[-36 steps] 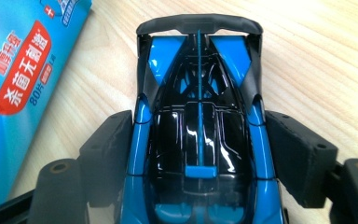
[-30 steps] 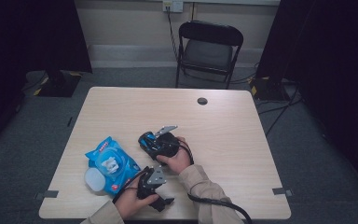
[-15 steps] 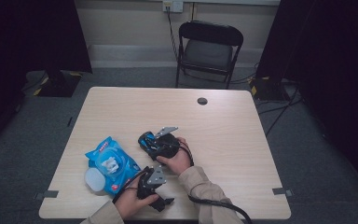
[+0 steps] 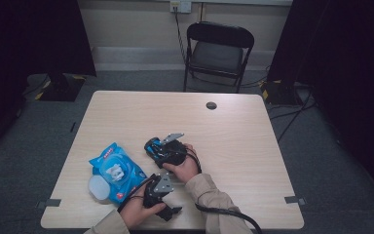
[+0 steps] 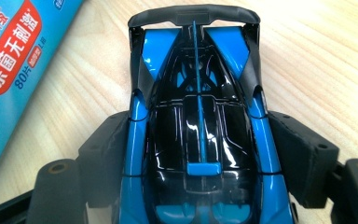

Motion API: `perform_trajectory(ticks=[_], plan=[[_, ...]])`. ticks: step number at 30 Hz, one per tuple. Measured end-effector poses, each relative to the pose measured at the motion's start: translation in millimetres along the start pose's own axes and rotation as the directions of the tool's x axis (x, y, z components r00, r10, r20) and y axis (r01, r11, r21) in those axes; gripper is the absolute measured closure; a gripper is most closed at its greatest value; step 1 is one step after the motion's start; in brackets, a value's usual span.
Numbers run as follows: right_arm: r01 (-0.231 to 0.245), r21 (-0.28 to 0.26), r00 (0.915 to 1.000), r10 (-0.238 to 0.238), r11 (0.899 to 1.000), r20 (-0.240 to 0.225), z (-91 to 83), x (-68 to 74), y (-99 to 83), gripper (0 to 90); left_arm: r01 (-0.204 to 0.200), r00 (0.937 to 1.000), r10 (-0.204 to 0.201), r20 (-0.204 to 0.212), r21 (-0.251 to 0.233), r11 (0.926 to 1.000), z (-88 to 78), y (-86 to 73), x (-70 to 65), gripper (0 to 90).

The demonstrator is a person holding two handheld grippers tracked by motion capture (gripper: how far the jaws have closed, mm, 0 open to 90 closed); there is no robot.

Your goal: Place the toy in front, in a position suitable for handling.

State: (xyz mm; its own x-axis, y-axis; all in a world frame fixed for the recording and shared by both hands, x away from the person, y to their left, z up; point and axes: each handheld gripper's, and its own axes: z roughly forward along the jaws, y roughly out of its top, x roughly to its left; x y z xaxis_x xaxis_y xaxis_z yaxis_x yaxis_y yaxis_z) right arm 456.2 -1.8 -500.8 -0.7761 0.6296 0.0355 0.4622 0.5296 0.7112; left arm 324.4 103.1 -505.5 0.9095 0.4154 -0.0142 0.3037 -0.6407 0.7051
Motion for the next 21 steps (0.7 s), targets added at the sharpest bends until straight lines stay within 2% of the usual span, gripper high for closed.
perform_trajectory(ticks=[4,10,15,18,21], plan=[[0.004,0.011,0.9999,-0.004,1.0,-0.01,-2.1,-1.7,-0.2,26.1,0.0,1.0,0.0,0.0,0.0,1.0,0.0,0.0,0.0,0.0],[0.003,0.004,1.0,-0.003,1.0,0.004,-7.8,-7.1,-0.8,27.3,0.0,1.0,0.0,0.0,-0.001,1.0,0.1,0.0,0.0,0.0],[0.008,0.008,0.9998,-0.008,1.0,0.019,-19.3,-16.8,-0.9,27.5,0.0,1.0,0.0,0.0,0.0,1.0,0.0,0.0,0.0,0.0],[-0.017,-0.013,0.9996,0.018,1.0,0.023,-27.3,-23.5,-2.3,27.5,0.001,1.0,-0.001,0.0,-0.001,1.0,0.1,0.0,0.0,0.0],[-0.009,-0.016,0.9995,0.01,1.0,0.031,-36.2,-28.9,-2.1,27.5,0.001,1.0,-0.001,0.0,-0.001,1.0,0.1,0.0,0.0,0.0]])
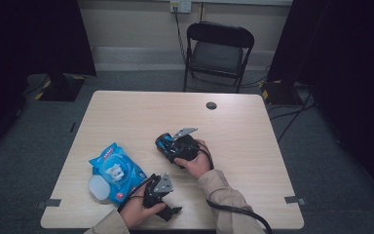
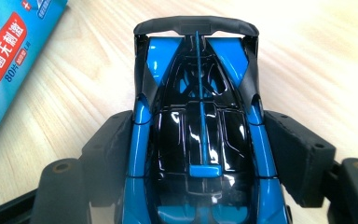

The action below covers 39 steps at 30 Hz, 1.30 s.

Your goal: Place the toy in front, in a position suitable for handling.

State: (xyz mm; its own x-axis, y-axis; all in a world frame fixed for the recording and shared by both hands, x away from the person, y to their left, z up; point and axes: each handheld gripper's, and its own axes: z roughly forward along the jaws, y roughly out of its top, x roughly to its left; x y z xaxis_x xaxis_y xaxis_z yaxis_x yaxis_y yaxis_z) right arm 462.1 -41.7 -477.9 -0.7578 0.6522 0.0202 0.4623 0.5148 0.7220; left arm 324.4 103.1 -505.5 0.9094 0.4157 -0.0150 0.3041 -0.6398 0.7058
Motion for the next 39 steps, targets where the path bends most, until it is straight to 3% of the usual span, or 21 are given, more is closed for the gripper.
perform_trajectory(ticks=[11,21,31,39], plan=[[-0.022,-0.008,0.999,0.022,1.0,0.039,-29.9,-29.6,-20.1,27.5,0.001,1.0,-0.001,0.001,0.001,1.0,0.0,0.0,0.0,0.0],[-0.073,-0.014,0.9944,0.073,0.997,0.077,-51.3,-59.1,-44.1,27.5,-0.003,1.0,0.003,0.001,0.003,1.0,-0.1,0.1,0.2,0.0],[-0.079,-0.003,0.9921,0.079,0.997,0.098,-58.6,-73.0,-63.8,27.5,0.0,1.0,0.0,0.0,0.001,1.0,0.0,0.0,0.0,0.0],[-0.077,-0.008,0.9918,0.077,0.997,0.102,-54.4,-73.4,-68.2,27.4,0.0,1.0,0.0,0.0,0.001,1.0,0.0,0.0,0.0,0.0]])
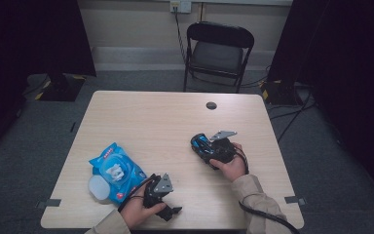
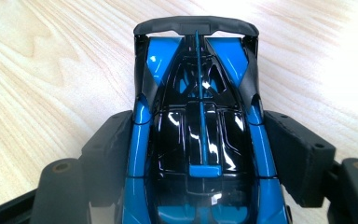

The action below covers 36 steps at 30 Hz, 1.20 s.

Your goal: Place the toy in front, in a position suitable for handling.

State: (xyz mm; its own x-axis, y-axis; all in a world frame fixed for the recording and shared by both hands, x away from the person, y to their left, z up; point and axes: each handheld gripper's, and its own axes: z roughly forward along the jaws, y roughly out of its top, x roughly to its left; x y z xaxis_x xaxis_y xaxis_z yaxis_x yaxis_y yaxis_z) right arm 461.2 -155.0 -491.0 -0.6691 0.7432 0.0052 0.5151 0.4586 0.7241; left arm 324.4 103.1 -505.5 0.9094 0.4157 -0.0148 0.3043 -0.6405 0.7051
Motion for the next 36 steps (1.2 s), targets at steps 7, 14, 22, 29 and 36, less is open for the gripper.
perform_trajectory(ticks=[7,14,22,29,36], plan=[[0.016,-0.003,0.9999,-0.016,1.0,0.002,3.8,0.4,-4.1,27.4,0.0,1.0,0.0,0.0,0.0,1.0,0.0,0.0,0.0,0.0],[0.03,-0.011,0.9995,-0.03,0.999,-0.002,3.6,-1.0,-6.5,27.2,0.0,1.0,0.0,0.0,0.0,1.0,0.0,0.0,0.0,0.0],[0.024,-0.007,0.9997,-0.024,1.0,0.002,2.9,-0.5,-7.2,27.0,0.0,1.0,0.0,0.0,0.0,1.0,0.0,0.0,0.0,0.0],[0.024,-0.009,0.9997,-0.024,1.0,0.009,3.1,0.4,-6.6,27.3,0.0,1.0,0.0,0.0,0.0,1.0,0.0,0.0,0.0,0.0],[0.051,-0.026,0.9984,-0.051,0.998,-0.023,3.0,5.3,-3.9,27.4,0.0,1.0,0.0,0.0,0.0,1.0,0.0,0.0,0.0,0.0]])
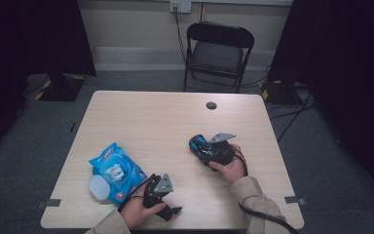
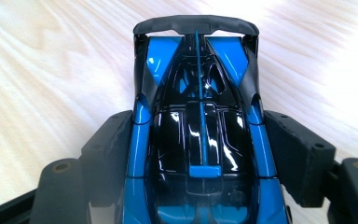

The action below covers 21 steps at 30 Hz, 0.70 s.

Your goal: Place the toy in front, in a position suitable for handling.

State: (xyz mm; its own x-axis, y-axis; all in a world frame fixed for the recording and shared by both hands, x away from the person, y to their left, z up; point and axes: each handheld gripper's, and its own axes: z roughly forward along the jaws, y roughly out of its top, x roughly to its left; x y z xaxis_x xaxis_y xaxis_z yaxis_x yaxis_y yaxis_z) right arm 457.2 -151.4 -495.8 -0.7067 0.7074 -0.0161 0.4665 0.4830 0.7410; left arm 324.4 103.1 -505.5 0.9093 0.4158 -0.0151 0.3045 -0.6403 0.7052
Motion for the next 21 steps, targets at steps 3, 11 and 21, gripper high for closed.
perform_trajectory(ticks=[3,11,21], plan=[[0.024,0.009,0.9997,-0.024,1.0,0.004,1.0,2.4,1.7,27.3,0.0,1.0,0.0,0.0,0.0,1.0,0.0,0.0,0.0,0.0],[0.014,0.01,0.9997,-0.014,1.0,-0.021,2.4,-1.7,-1.1,27.2,0.0,1.0,0.0,0.0,0.0,1.0,0.0,0.0,0.0,0.0],[-0.019,-0.004,0.9996,0.019,1.0,-0.021,-4.4,-3.4,0.6,23.4,0.0,1.0,0.0,0.0,0.0,1.0,0.0,0.0,0.0,0.0]])
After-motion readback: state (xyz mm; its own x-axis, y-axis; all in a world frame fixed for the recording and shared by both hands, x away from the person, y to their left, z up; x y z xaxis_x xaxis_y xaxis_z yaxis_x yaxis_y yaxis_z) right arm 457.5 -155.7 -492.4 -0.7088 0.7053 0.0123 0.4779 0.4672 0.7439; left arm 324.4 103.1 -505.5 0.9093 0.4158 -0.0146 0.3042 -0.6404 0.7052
